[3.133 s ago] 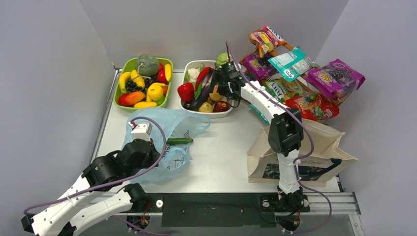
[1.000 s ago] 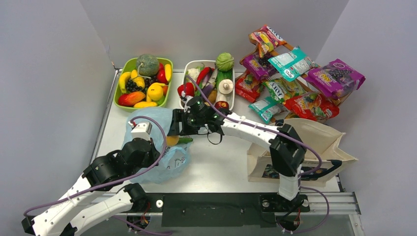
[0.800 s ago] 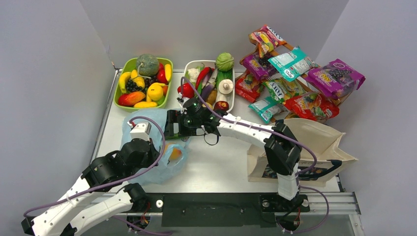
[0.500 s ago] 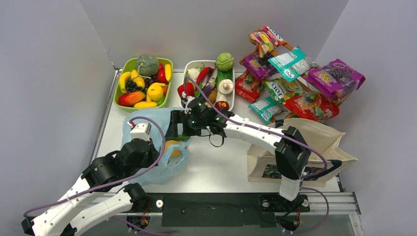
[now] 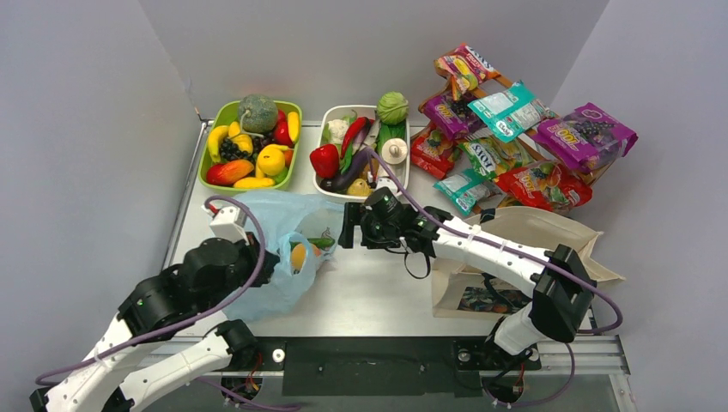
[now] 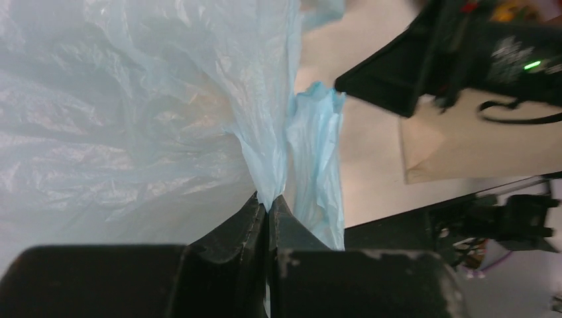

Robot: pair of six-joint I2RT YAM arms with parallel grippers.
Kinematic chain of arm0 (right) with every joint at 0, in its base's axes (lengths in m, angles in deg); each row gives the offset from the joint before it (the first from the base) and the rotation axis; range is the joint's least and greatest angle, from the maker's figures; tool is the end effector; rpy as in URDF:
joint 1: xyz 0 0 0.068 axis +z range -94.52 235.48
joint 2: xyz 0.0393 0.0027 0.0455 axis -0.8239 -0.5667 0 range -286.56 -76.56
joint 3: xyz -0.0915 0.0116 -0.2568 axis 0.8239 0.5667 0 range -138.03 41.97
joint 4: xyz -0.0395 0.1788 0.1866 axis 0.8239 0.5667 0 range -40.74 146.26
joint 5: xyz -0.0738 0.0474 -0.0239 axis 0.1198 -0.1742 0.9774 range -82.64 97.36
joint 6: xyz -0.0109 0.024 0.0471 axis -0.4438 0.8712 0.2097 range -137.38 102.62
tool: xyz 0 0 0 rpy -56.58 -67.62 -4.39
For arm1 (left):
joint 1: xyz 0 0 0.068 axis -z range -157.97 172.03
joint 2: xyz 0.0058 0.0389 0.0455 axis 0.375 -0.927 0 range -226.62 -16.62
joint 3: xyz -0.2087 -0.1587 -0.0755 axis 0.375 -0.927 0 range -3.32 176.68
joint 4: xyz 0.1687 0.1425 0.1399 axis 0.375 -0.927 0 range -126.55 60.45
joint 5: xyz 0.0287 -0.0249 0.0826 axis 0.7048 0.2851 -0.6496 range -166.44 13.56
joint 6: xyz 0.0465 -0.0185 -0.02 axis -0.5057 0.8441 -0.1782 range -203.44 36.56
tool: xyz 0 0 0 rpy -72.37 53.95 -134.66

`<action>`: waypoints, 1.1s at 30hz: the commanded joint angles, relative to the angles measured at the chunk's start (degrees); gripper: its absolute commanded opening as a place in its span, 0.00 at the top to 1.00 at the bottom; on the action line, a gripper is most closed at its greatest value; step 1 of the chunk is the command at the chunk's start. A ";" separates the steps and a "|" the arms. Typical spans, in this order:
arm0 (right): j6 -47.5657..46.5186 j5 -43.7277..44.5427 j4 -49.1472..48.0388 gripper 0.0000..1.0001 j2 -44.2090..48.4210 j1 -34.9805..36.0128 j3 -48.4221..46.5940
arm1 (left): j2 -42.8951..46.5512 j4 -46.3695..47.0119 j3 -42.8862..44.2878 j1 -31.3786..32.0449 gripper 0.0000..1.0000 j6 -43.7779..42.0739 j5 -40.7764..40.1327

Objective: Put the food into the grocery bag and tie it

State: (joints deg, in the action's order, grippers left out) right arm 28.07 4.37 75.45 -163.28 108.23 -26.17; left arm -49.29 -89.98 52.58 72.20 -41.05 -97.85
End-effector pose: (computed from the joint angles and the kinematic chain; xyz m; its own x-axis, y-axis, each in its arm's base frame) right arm 0.2007 0.2670 0.2787 -0.8815 0.0165 -0.4719 -0.2696 0.8029 0.5317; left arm 0.0641 -0.0566 0.3430 -0.6425 -0.2095 -0.7371 0.1296 0.9184 -0.3739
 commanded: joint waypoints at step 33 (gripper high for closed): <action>33.56 11.91 -13.43 0.02 8.25 6.91 14.96 | 7.67 6.05 -3.51 -0.13 1.00 10.49 5.97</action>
State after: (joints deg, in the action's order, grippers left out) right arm 57.27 16.61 71.65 -156.04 113.08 -15.35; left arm -42.75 -87.14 49.50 72.18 -31.91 -93.00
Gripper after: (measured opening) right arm 0.983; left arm 0.004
